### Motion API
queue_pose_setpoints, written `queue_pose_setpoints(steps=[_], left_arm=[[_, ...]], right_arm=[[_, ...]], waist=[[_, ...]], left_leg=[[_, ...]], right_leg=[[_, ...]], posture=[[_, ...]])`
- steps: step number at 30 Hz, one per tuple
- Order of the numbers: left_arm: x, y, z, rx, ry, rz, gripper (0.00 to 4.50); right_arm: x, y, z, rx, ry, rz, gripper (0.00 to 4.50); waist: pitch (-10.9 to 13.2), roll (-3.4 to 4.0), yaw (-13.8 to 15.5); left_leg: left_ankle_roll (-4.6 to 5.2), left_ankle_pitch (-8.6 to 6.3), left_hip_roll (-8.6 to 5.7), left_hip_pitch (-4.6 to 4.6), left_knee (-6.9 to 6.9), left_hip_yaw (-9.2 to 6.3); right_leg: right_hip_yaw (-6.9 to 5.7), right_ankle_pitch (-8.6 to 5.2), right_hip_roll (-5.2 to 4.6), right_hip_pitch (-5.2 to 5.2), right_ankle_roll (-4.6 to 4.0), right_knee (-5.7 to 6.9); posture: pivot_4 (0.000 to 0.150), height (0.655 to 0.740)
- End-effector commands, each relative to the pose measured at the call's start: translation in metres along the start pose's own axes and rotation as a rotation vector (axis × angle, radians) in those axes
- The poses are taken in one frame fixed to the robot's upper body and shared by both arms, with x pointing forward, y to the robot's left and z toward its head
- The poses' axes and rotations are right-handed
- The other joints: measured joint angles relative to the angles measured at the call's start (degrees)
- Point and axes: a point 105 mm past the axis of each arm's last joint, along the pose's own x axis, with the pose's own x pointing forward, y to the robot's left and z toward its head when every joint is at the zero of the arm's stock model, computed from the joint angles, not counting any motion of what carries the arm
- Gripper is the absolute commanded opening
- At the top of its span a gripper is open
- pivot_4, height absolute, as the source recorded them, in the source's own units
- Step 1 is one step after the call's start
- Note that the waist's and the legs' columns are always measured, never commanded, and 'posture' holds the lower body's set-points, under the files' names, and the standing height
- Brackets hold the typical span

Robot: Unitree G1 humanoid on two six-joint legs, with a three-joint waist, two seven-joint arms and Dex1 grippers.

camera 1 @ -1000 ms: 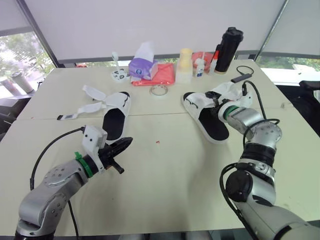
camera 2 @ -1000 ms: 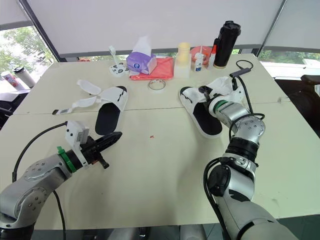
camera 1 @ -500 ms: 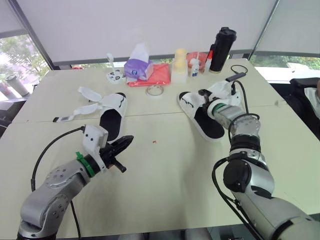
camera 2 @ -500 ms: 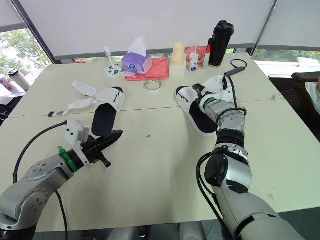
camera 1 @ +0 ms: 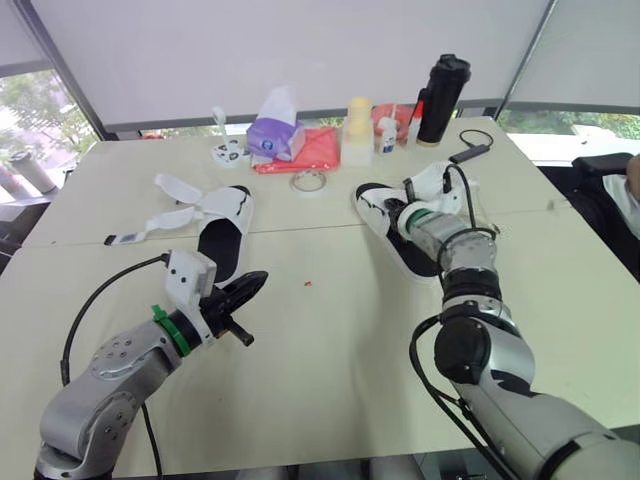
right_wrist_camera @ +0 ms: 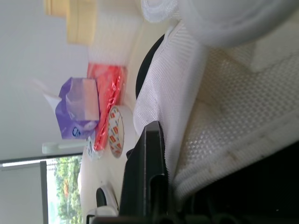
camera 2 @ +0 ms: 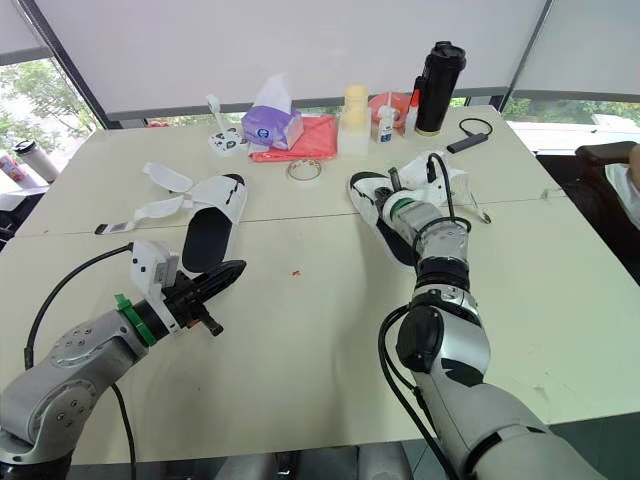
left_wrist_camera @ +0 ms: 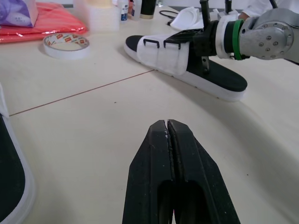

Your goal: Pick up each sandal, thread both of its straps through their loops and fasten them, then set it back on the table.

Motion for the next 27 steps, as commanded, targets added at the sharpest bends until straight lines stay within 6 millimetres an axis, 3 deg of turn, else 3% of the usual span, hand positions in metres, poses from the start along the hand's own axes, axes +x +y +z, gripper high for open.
queue_pose_setpoints(steps=[1,4,9,18,23,27], left_arm=[[-0.001,-0.005,0.007,0.017,-0.027,-0.015,0.0],[0.0,-0.006,0.006,0.012,-0.026,-0.018,0.0],[0.001,-0.005,0.005,0.01,-0.02,-0.028,0.0],[0.004,0.003,0.009,0.032,-0.003,-0.07,0.0],[0.002,0.011,0.018,0.064,0.01,-0.124,0.0],[0.001,0.012,0.021,0.093,0.028,-0.168,0.0]], right_arm=[[-0.005,0.019,0.003,-0.075,-0.009,0.053,0.07],[-0.018,0.03,0.007,-0.177,0.001,0.13,0.07],[-0.066,0.047,-0.02,-0.357,0.195,0.345,0.07],[-0.149,0.008,-0.063,-0.622,0.615,0.431,0.07],[-0.168,-0.009,-0.082,-0.655,0.753,0.399,0.07],[-0.167,-0.01,-0.09,-0.63,0.788,0.362,0.07]], waist=[[0.0,0.0,0.03],[0.0,0.0,0.1],[0.01,0.01,0.24],[0.01,-0.01,0.43],[0.04,-0.06,0.16],[0.08,-0.13,0.2]], left_leg=[[0.0,0.0,0.0,0.0,0.0,0.0],[0.0,0.0,0.0,-0.06,-0.04,0.0],[0.0,0.0,0.0,-0.29,-0.12,-0.02],[0.01,-0.01,0.0,-0.29,-0.16,0.0],[0.03,-0.02,0.02,-0.29,-0.13,0.06],[0.04,-0.02,0.03,-0.29,-0.08,0.07]], right_leg=[[0.0,0.0,0.0,-0.01,0.0,0.0],[0.01,0.0,0.0,-0.07,0.0,-0.01],[0.01,0.02,-0.02,-0.32,0.03,-0.02],[-0.01,0.0,-0.04,-0.29,0.01,-0.11],[-0.02,-0.01,-0.06,-0.24,-0.01,-0.2],[-0.02,-0.01,-0.05,-0.24,-0.01,-0.2]], posture=[[0.15,0.74],[0.15,0.74],[0.15,0.74],[0.15,0.74],[0.15,0.74],[0.15,0.74]])
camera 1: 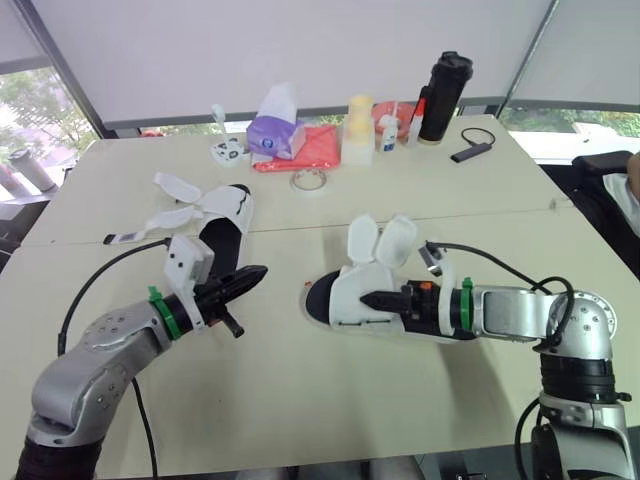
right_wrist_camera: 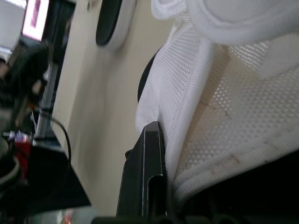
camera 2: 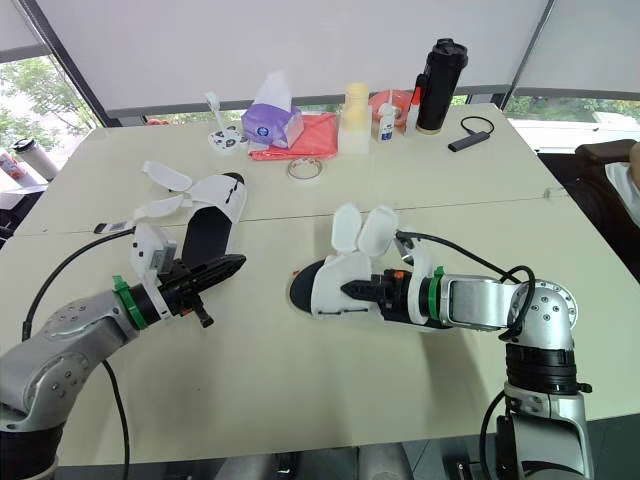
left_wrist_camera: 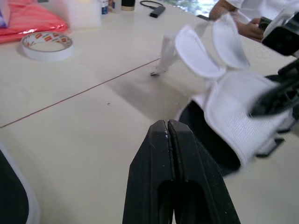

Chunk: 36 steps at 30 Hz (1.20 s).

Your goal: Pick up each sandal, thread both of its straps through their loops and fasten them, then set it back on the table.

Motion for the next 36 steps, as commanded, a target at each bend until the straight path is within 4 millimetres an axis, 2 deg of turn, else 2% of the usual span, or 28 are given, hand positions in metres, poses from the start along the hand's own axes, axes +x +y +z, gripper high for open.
queue_pose_setpoints(steps=[1,6,10,22,25,32,36], left_arm=[[-0.004,-0.002,0.009,0.046,-0.014,-0.045,0.0],[-0.005,-0.013,0.003,0.035,0.011,-0.11,0.0],[-0.009,-0.022,-0.001,0.02,0.035,-0.158,0.0],[-0.016,-0.024,-0.006,0.028,0.089,-0.208,0.0],[-0.017,-0.022,-0.008,0.055,0.11,-0.222,0.0],[-0.014,-0.017,-0.022,0.122,0.156,-0.28,0.0],[-0.005,-0.016,-0.029,0.16,0.15,-0.341,0.0]], right_arm=[[0.004,0.022,0.008,-0.009,-0.029,0.07,0.07],[0.018,0.022,0.007,0.031,-0.01,0.041,0.07],[0.025,0.031,0.004,0.019,0.015,0.081,0.07],[0.03,0.028,-0.016,0.008,0.13,0.081,0.07],[0.031,0.026,-0.018,0.014,0.134,0.075,1.05],[0.027,0.02,-0.012,0.015,0.128,0.046,4.47],[0.015,0.015,-0.005,-0.019,0.11,0.003,4.47]], waist=[[0.02,-0.04,0.06],[0.05,-0.09,0.28],[0.07,-0.12,0.35],[0.07,-0.12,0.94],[0.07,-0.12,1.34],[0.07,-0.13,1.73],[0.07,-0.13,1.98]], left_leg=[[0.0,0.0,0.0,0.0,0.0,0.0],[0.0,0.0,0.0,-0.01,-0.01,-0.01],[0.01,-0.01,0.0,-0.03,-0.02,-0.02],[0.01,-0.01,0.01,-0.03,-0.03,-0.05],[0.01,-0.01,0.01,-0.03,-0.03,-0.04],[0.01,-0.01,0.01,-0.03,-0.02,-0.03],[0.01,-0.01,0.0,-0.04,-0.01,-0.04]], right_leg=[[0.0,0.0,0.0,0.01,0.0,-0.01],[0.0,0.0,0.0,0.01,0.01,-0.04],[0.0,0.0,-0.01,0.0,0.0,-0.07],[0.0,-0.09,-0.02,-0.01,-0.17,-0.09],[0.0,-0.09,-0.02,-0.01,-0.17,-0.1],[0.0,-0.09,-0.05,0.02,-0.23,-0.17],[0.0,-0.07,-0.13,0.08,-0.26,-0.29]], posture=[[0.15,0.74],[0.15,0.74],[0.15,0.74],[0.15,0.74],[0.15,0.74],[0.15,0.74],[0.15,0.74]])
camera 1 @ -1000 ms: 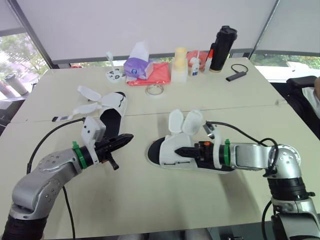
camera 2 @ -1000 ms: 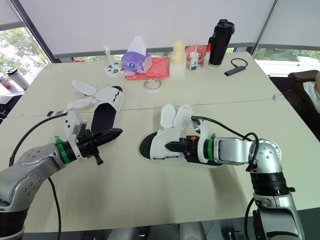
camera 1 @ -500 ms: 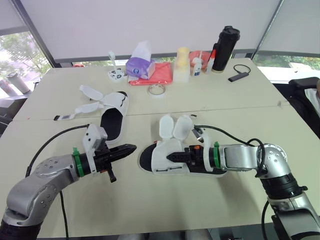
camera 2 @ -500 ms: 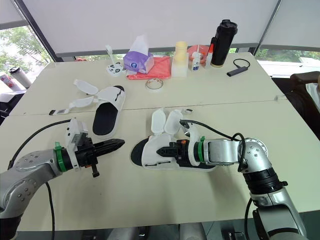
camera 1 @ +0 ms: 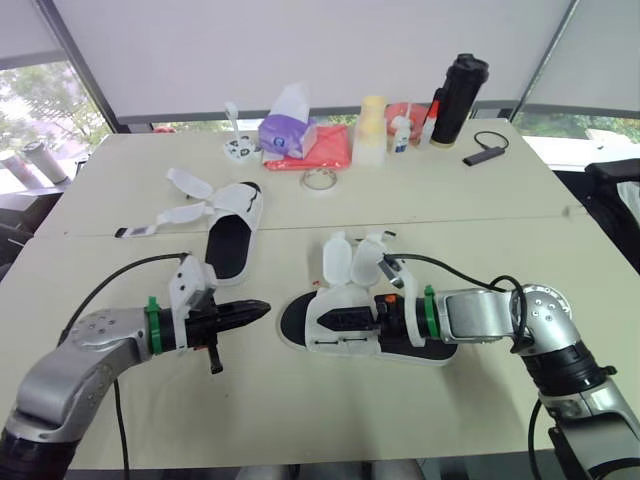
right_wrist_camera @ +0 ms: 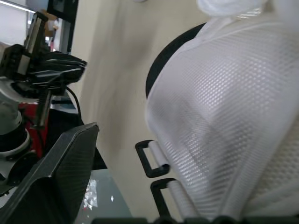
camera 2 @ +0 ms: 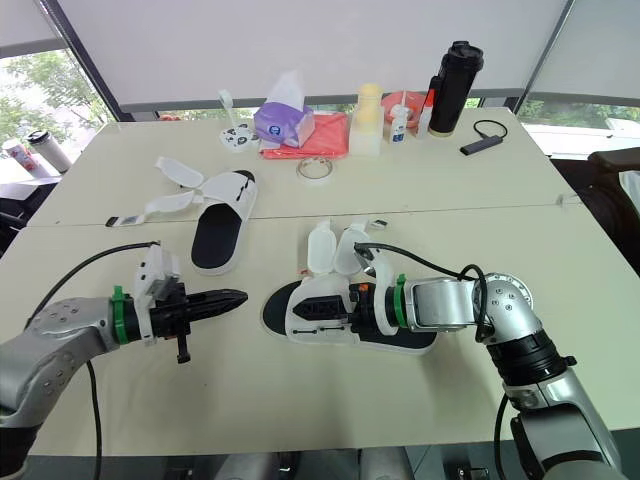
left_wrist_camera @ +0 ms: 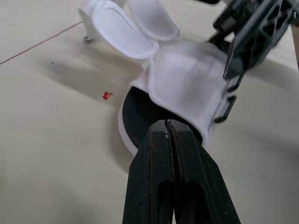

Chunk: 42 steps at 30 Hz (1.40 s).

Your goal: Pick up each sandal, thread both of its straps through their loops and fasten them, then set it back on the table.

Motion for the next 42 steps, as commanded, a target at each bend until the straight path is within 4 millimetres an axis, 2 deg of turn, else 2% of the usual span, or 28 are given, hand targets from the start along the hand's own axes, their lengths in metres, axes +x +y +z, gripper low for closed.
queue_pose_setpoints(steps=[1,5,11,16,19,26,30,34,42], left_arm=[[0.008,0.0,0.002,0.07,-0.017,-0.063,0.0],[0.016,0.005,-0.008,0.126,0.011,-0.121,0.0],[0.029,0.013,-0.012,0.142,0.006,-0.201,0.0],[0.042,0.015,-0.018,0.15,0.013,-0.272,0.0],[0.048,0.011,-0.023,0.159,0.023,-0.32,0.0],[0.062,0.005,-0.034,0.174,0.04,-0.347,0.0],[0.067,0.003,-0.044,0.17,0.05,-0.334,0.0],[0.067,0.001,-0.048,0.172,0.056,-0.33,0.0],[0.069,0.002,-0.042,0.178,0.032,-0.301,0.0]], right_arm=[[-0.018,-0.001,0.01,-0.052,-0.036,-0.046,4.47],[-0.039,-0.008,0.009,-0.187,-0.024,-0.147,4.47],[-0.069,-0.013,0.006,-0.319,-0.022,-0.223,4.47],[-0.085,-0.008,0.002,-0.431,-0.017,-0.212,4.47],[-0.095,-0.005,0.008,-0.505,-0.052,-0.209,4.47],[-0.11,-0.007,0.047,-0.535,-0.237,-0.237,4.47],[-0.11,-0.011,0.069,-0.467,-0.326,-0.231,4.47],[-0.101,-0.015,0.085,-0.371,-0.378,-0.182,4.47],[-0.074,-0.014,0.088,-0.314,-0.353,-0.105,4.47]], waist=[[0.0,-0.01,0.07],[0.0,-0.02,0.04],[0.01,-0.05,-0.08],[0.05,-0.12,-0.08],[0.06,-0.12,-0.28],[0.06,-0.14,-0.17],[0.05,-0.13,-0.18],[0.04,-0.13,-0.13],[0.03,-0.12,-0.14]], left_leg=[[0.0,0.0,-0.01,0.0,0.0,0.0],[0.13,-0.05,-0.04,-0.07,-0.03,0.01],[0.24,-0.12,-0.01,-0.22,-0.12,0.02],[0.28,-0.14,-0.08,-0.25,-0.04,0.06],[0.29,-0.15,-0.07,-0.26,0.0,0.06],[0.28,-0.15,-0.06,-0.26,0.09,0.05],[0.28,-0.14,-0.07,-0.25,0.14,0.06],[0.28,-0.14,-0.07,-0.25,0.14,0.03],[0.28,-0.13,-0.1,-0.25,0.19,0.02]], right_leg=[[0.0,0.0,-0.03,0.02,0.0,-0.07],[-0.07,0.04,-0.05,0.13,0.04,-0.42],[-0.12,0.21,0.03,-0.02,0.38,-0.54],[-0.12,0.31,-0.02,0.02,0.56,-0.58],[-0.12,0.35,0.01,0.02,0.63,-0.57],[-0.12,0.4,0.01,0.05,0.7,-0.55],[-0.1,0.42,0.01,0.07,0.69,-0.54],[-0.1,0.43,0.01,0.06,0.7,-0.52],[-0.1,0.49,0.01,0.07,0.79,-0.44]], posture=[[0.15,0.74],[0.15,0.74],[0.15,0.74],[0.15,0.74],[0.15,0.74],[0.15,0.74],[0.15,0.74],[0.15,0.74],[0.15,0.74]])
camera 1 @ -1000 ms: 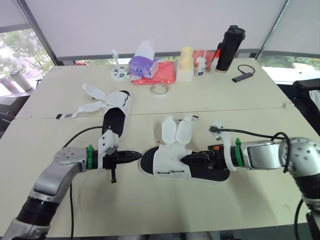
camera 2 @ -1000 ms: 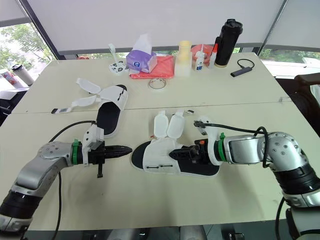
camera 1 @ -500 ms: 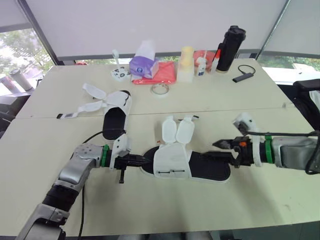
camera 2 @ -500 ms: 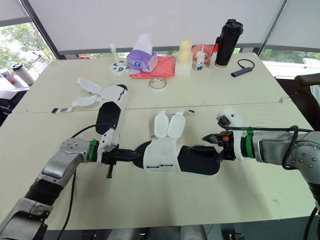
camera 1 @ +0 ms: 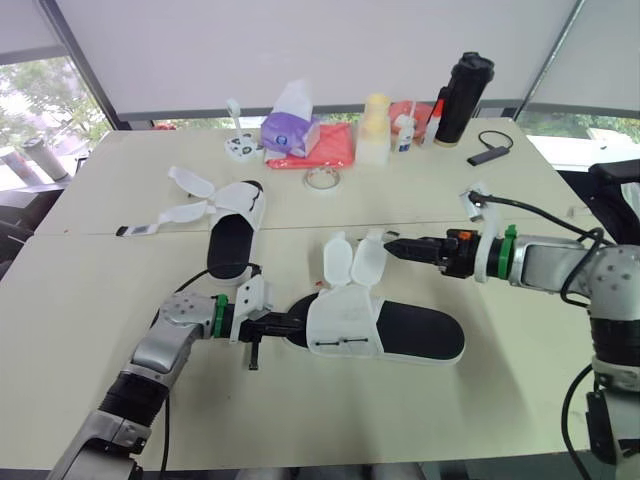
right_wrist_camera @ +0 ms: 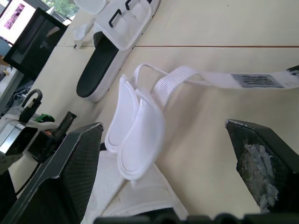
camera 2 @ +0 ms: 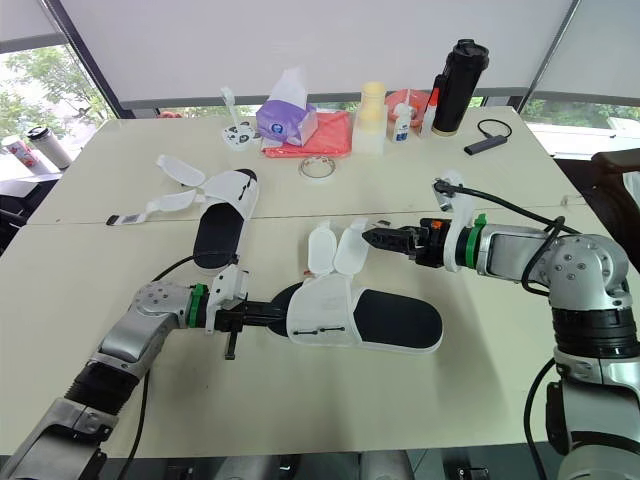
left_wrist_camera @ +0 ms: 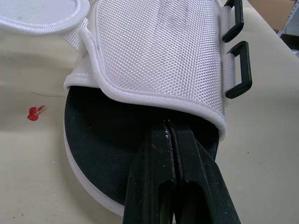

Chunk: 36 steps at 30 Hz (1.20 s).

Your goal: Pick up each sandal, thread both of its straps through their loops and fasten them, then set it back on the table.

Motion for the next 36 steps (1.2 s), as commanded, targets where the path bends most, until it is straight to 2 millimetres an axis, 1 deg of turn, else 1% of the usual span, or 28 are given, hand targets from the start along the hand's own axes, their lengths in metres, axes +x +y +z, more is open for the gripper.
queue_pose_setpoints(steps=[1,6,9,12,16,20,23,27,36], left_arm=[[0.002,-0.002,-0.003,-0.005,0.017,0.005,0.0],[0.003,-0.003,-0.001,-0.008,0.009,0.016,0.0],[0.001,-0.003,0.0,-0.01,0.01,0.019,0.0],[0.001,-0.004,0.001,-0.01,0.01,0.022,0.0],[0.002,-0.003,0.004,-0.009,-0.001,0.028,0.0],[0.003,-0.003,0.007,-0.01,-0.007,0.03,0.0],[0.003,-0.004,0.007,-0.012,-0.011,0.034,0.0],[0.003,-0.006,0.007,-0.014,-0.012,0.037,0.0],[0.002,-0.008,0.008,-0.009,-0.012,0.045,0.0]], right_arm=[[0.005,0.007,0.006,-0.011,-0.021,0.025,4.47],[0.02,0.011,-0.002,0.011,-0.008,0.057,4.47],[0.026,0.008,-0.004,0.035,-0.016,0.054,4.47],[0.032,0.0,0.0,0.113,-0.05,0.048,4.47],[0.039,-0.014,0.001,0.259,-0.075,0.048,4.47],[0.043,-0.021,0.013,0.396,-0.128,0.072,4.47],[0.045,-0.018,0.023,0.434,-0.152,0.093,4.47],[0.05,-0.022,0.028,0.476,-0.163,0.074,4.47],[0.065,-0.031,0.021,0.528,-0.132,0.032,4.47]], waist=[[0.0,0.0,0.01],[0.0,0.0,-0.06],[0.0,0.0,-0.04],[-0.01,0.0,-0.12],[-0.01,0.01,-0.09],[-0.01,0.01,-0.25],[-0.01,0.01,-0.31],[-0.01,0.02,-0.38],[-0.01,0.02,-0.49]], left_leg=[[0.0,0.0,0.0,0.0,0.02,0.0],[0.0,0.01,-0.01,0.0,0.06,-0.01],[-0.01,0.02,-0.01,0.0,0.06,-0.01],[-0.02,0.02,-0.01,0.01,0.07,-0.01],[-0.04,0.05,-0.01,0.02,0.07,-0.02],[-0.05,0.06,0.0,0.03,0.07,0.0],[-0.07,0.07,0.0,0.03,0.06,0.0],[-0.08,0.08,0.0,0.05,0.06,0.01],[-0.15,0.12,0.01,0.19,0.06,0.07]], right_leg=[[0.0,0.01,0.0,0.0,0.01,0.03],[0.0,0.05,0.01,0.0,0.01,0.06],[0.0,0.06,0.02,-0.02,0.02,0.09],[0.01,0.08,0.03,-0.01,0.01,0.1],[0.01,0.1,0.05,-0.03,-0.01,0.15],[0.02,0.11,0.06,-0.05,-0.02,0.2],[0.02,0.12,0.06,-0.09,-0.03,0.27],[0.02,0.12,0.06,-0.12,-0.03,0.37],[0.04,0.11,0.05,-0.17,-0.04,0.67]], posture=[[0.15,0.74],[0.15,0.74],[0.15,0.74],[0.15,0.74],[0.15,0.74],[0.15,0.74],[0.15,0.74],[0.15,0.74],[0.15,0.74]])
